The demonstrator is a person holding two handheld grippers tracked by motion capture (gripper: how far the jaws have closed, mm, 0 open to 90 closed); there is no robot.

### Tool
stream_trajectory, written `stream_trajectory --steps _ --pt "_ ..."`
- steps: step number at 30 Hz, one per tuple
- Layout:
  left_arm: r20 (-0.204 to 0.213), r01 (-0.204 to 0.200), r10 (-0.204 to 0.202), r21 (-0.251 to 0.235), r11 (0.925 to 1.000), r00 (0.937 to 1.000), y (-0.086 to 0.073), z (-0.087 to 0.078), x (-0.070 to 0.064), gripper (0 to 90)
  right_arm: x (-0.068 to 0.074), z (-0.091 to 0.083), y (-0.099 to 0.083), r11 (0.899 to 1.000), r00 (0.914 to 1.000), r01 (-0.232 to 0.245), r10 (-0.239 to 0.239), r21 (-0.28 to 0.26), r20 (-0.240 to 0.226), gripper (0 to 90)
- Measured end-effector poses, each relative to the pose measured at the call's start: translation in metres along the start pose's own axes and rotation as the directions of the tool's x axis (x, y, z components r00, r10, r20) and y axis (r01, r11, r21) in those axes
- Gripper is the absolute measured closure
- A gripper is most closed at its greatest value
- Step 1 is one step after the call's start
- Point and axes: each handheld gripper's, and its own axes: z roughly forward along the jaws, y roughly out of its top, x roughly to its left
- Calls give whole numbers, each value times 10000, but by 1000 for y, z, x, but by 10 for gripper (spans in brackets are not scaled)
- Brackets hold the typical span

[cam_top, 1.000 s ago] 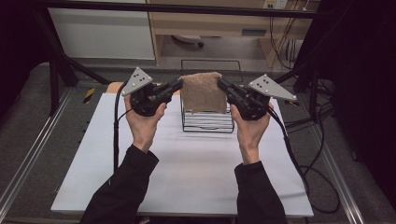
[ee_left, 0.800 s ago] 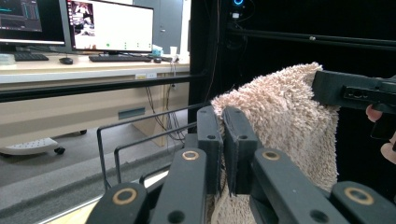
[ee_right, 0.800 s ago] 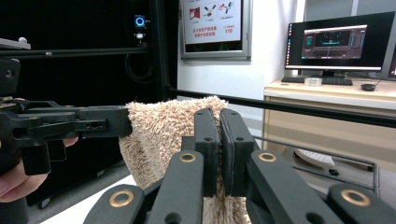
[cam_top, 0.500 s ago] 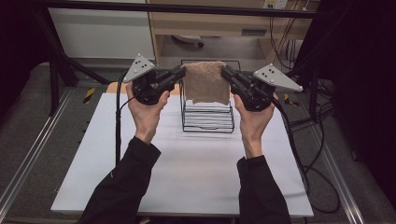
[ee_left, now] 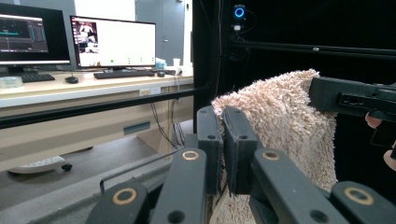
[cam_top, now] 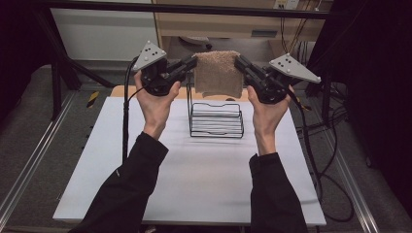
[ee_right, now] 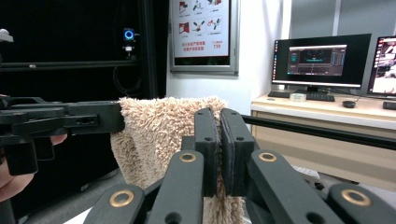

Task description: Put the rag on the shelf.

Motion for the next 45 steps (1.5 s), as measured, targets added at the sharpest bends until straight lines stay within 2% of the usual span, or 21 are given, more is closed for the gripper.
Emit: stream_trajectory --steps 3,8,15,19,21,33,42,45 --pt "22 101 -101 -36 9999 9999 5 4 2 855 -4 4 4 10000 10000 44 -44 -15 47 864" --pt "-128 -63 64 80 9999 9999 10 11 4 855 -8 9 6 10000 9999 44 -43 -67 116 864" --pt "-243 -69 72 122 9999 9997 15 21 10 855 -16 16 8 10000 9999 38 -38 -2 123 864" --pt "-152 106 -104 99 9999 9998 16 27 13 855 -20 20 9 10000 9998 38 -37 -48 195 864" --pt "-246 -49 52 135 9999 9997 16 30 14 855 -23 23 9 10000 9997 -9 10 -32 225 864" --pt "-245 81 -72 343 9994 9997 7 47 27 855 -39 42 1 9996 9994 -8 -2 299 342 863" --pt "-357 71 -50 606 9981 9994 -4 50 34 855 -44 53 -12 9978 9998 -105 94 648 179 863" --pt "-369 86 -58 763 9971 9993 -10 51 36 855 -46 54 -17 9972 9996 -268 259 704 139 863"
